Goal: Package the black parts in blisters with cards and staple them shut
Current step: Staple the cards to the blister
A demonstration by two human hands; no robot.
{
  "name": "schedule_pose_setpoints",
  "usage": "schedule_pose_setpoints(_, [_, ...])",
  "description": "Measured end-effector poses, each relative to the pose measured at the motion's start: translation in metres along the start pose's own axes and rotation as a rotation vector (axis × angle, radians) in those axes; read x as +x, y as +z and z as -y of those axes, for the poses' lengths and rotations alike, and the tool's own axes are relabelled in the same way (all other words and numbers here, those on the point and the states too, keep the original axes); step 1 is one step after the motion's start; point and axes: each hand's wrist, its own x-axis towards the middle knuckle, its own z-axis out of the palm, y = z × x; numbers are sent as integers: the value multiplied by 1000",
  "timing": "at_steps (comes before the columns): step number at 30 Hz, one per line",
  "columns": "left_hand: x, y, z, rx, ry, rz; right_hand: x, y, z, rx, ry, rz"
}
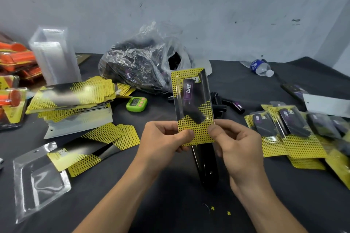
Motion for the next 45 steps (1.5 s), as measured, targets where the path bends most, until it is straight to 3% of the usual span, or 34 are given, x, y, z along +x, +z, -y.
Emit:
schedule_pose_setpoints(7, [-3, 3, 0, -66, -50, -18, 4, -3, -10, 124, 207, 20])
schedule_pose_setpoints(17, [-6, 14, -22, -120, -6, -55, 7, -6, -9, 193, 301, -13])
schedule_pose_setpoints(22, [7, 36, -50, -7, -37, -98, 8, -13, 6, 220, 333, 19])
schedule_pose_setpoints(25, [22, 67, -61, 115, -119, -131, 18, -36, 18, 197, 354, -83])
schedule_pose_setpoints(28, [31, 108, -64, 124, -217, -55, 28, -78, 30, 106, 317, -218])
schedule_pose_setpoints(32, [48, 169, -61, -42, -477, 101, 37, -131, 41, 14, 269, -391])
schedule_pose_setpoints(35, [50, 203, -50, -80, -566, 80, 41, -157, 39, -457, 221, -458])
schedule_pose_setpoints(38, [47, 215, -32, 172, -509, 56, 32, -169, 33, -836, 194, -462])
schedule_pose_setpoints(42, [50, 199, -30, 305, -402, 80, 13, -157, 24, -935, 62, -449])
schedule_pose_setpoints(45, [51, 180, -45, 335, -316, 137, 5, -127, 22, -871, -37, -320])
